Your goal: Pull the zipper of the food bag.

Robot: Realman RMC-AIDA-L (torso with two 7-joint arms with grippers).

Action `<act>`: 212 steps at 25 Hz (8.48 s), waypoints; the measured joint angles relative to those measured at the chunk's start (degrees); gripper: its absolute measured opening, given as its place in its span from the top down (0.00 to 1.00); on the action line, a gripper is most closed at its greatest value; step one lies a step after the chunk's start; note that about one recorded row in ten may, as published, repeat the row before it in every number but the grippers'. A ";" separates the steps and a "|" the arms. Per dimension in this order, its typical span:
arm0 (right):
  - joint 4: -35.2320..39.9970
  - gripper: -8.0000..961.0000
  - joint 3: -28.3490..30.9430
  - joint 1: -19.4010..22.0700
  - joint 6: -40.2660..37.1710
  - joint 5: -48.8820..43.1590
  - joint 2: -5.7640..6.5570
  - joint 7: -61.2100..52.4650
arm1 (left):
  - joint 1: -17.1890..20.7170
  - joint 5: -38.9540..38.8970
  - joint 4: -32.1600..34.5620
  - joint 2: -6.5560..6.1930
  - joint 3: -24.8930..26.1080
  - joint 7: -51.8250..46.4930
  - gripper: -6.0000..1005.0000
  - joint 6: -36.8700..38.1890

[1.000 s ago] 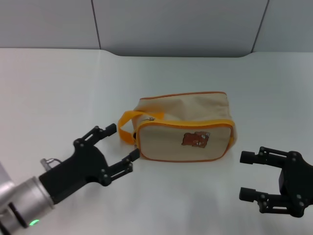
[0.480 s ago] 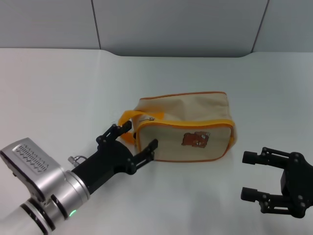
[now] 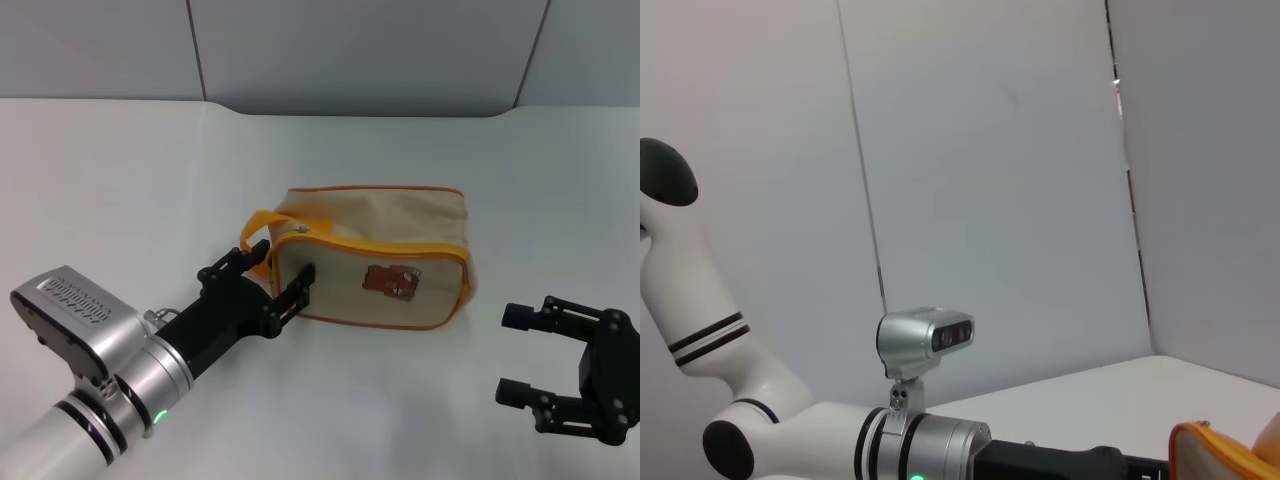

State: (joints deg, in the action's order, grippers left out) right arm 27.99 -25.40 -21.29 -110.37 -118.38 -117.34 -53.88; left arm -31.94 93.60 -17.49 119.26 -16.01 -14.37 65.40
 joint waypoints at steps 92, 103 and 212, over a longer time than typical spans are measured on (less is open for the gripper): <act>-32.05 0.19 -11.90 -9.26 19.47 36.57 -2.54 60.71 | -1.06 9.23 21.07 -0.08 -6.67 7.08 0.90 27.85; -32.18 0.19 -11.80 -10.63 25.57 36.72 -2.54 61.27 | -1.05 9.22 21.10 -0.09 -6.66 7.16 0.90 28.07; 0.08 0.12 -8.18 1.62 2.90 5.03 0.58 -1.26 | 3.01 23.12 29.93 -0.53 -15.20 -27.77 0.26 32.37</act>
State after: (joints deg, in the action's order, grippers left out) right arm 28.07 -33.58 -19.67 -107.47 -113.35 -116.76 -55.14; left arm -28.93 116.72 12.44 118.74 -31.22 -42.15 97.76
